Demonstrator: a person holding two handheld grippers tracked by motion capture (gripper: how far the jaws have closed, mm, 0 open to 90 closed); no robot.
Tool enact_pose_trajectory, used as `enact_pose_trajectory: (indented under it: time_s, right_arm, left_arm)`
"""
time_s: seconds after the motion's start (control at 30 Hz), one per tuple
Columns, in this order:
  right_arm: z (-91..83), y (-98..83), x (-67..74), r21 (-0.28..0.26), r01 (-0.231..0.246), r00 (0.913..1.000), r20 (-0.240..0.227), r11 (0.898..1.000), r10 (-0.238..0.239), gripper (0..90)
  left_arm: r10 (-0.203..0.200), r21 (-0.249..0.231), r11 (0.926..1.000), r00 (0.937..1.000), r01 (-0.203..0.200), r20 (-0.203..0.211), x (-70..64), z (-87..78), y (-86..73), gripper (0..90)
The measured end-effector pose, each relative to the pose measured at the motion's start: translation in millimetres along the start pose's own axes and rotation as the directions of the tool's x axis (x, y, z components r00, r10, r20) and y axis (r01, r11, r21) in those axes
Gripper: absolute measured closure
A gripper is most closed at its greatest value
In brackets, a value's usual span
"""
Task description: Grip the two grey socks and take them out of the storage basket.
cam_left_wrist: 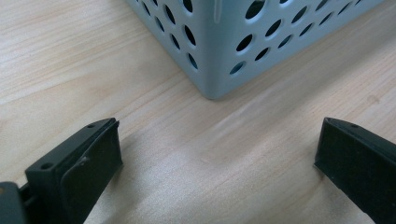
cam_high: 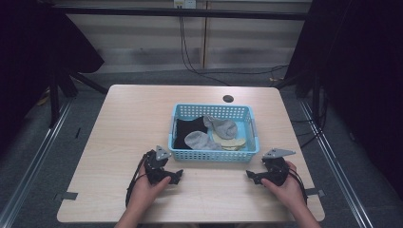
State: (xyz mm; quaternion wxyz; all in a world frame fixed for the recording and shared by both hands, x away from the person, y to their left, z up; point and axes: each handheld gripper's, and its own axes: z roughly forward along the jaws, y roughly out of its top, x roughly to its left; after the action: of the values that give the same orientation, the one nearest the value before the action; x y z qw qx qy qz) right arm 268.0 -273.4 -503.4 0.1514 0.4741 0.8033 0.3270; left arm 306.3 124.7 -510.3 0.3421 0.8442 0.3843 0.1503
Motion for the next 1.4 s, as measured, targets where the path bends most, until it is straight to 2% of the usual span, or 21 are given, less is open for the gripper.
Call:
enact_pose_trajectory:
  time_s: [0.13, 0.2, 0.33, 0.43, 0.5, 0.57, 0.73, 0.77, 0.83, 0.9, 0.93, 1.07, 1.1, 1.13, 1.37, 1.4]
  right_arm:
    - [-6.6, 6.9, 2.4, 0.05, 0.039, 0.9992, -0.013, 0.998, -0.038, 13.6]
    - [-13.0, 12.5, 6.2, 0.076, 0.044, 0.9987, -0.028, 0.996, -0.042, 13.7]
    - [-22.1, 23.1, 11.0, 0.138, 0.089, 0.9946, -0.065, 0.986, -0.081, 13.7]
    - [-25.3, 26.8, 12.4, 0.16, 0.112, 0.9911, -0.09, 0.981, -0.098, 13.7]
    - [-26.7, 28.4, 13.5, 0.183, 0.105, 0.9912, -0.098, 0.978, -0.088, 14.2]
    - [-27.6, 30.0, 12.5, 0.2, 0.118, 0.989, -0.111, 0.973, -0.098, 14.5]
    - [-31.0, 33.4, 12.3, 0.209, 0.12, 0.9841, -0.154, 0.971, -0.089, 15.9]
    - [-31.5, 34.5, 12.5, 0.217, 0.132, 0.9819, -0.163, 0.967, -0.097, 15.9]
    - [-33.0, 36.9, 14.3, 0.24, 0.139, 0.9798, -0.174, 0.961, -0.099, 15.9]
    - [-32.5, 39.1, 15.2, 0.256, 0.155, 0.9765, -0.186, 0.954, -0.109, 15.9]
    - [-32.2, 40.5, 15.3, 0.264, 0.169, 0.9748, -0.187, 0.95, -0.122, 16.0]
    - [-32.9, 45.5, 16.9, 0.282, 0.174, 0.9741, -0.19, 0.943, -0.123, 15.9]
    - [-34.7, 50.4, 17.9, 0.288, 0.194, 0.9718, -0.187, 0.938, -0.143, 15.9]
    - [-35.8, 53.1, 18.3, 0.288, 0.2, 0.9705, -0.19, 0.937, -0.149, 16.1]
    - [-44.1, 71.5, 21.2, 0.334, 0.226, 0.9661, -0.197, 0.915, -0.167, 17.9]
    - [-44.1, 71.5, 21.2, 0.334, 0.226, 0.9661, -0.197, 0.915, -0.167, 17.9]
  left_arm:
    - [0.004, -0.001, 1.0, 1.0, -0.004, 0.005, -0.2, -0.6, -0.5, 0.0]
    - [-0.007, -0.008, 0.9999, 1.0, 0.007, 0.007, -1.1, -0.4, -1.1, 0.0]
    - [0.002, -0.002, 1.0, 1.0, -0.002, 0.008, -0.8, -1.2, -1.5, 0.0]
    - [0.007, 0.002, 1.0, 0.9999, -0.007, 0.008, -0.5, -1.4, -1.4, 0.0]
    - [0.016, 0.003, 0.9999, 0.9999, -0.016, 0.006, -0.2, -1.9, -1.5, 0.0]
    - [0.014, 0.001, 0.9999, 0.9999, -0.014, 0.005, -0.6, -1.9, -1.8, 0.0]
    - [0.003, -0.006, 1.0, 1.0, -0.003, 0.007, -1.5, -2.0, -2.3, 0.0]
    - [-0.004, -0.007, 1.0, 0.9999, 0.004, 0.011, -2.0, -2.0, -2.6, 0.0]
    - [0.012, 0.002, 0.9999, 0.9998, -0.012, 0.014, -1.1, -2.8, -2.6, 0.0]
    - [0.011, 0.001, 0.9999, 0.9999, -0.011, 0.012, -1.6, -3.2, -3.2, 0.0]
    - [0.012, 0.002, 0.9999, 0.9999, -0.012, 0.012, -1.7, -3.5, -3.4, 0.0]
    - [0.006, -0.003, 1.0, 0.9999, -0.006, 0.01, -2.1, -3.6, -3.7, 0.0]
    - [0.007, -0.004, 1.0, 0.9999, -0.007, 0.01, -2.1, -3.5, -3.6, 0.0]
    - [0.007, -0.003, 1.0, 0.9999, -0.007, 0.01, -2.1, -3.6, -3.6, 0.0]
    - [0.005, -0.004, 1.0, 0.9999, -0.005, 0.012, -2.2, -3.5, -3.8, 0.0]
    - [0.005, -0.004, 1.0, 0.9999, -0.005, 0.012, -2.2, -3.5, -3.8, 0.0]
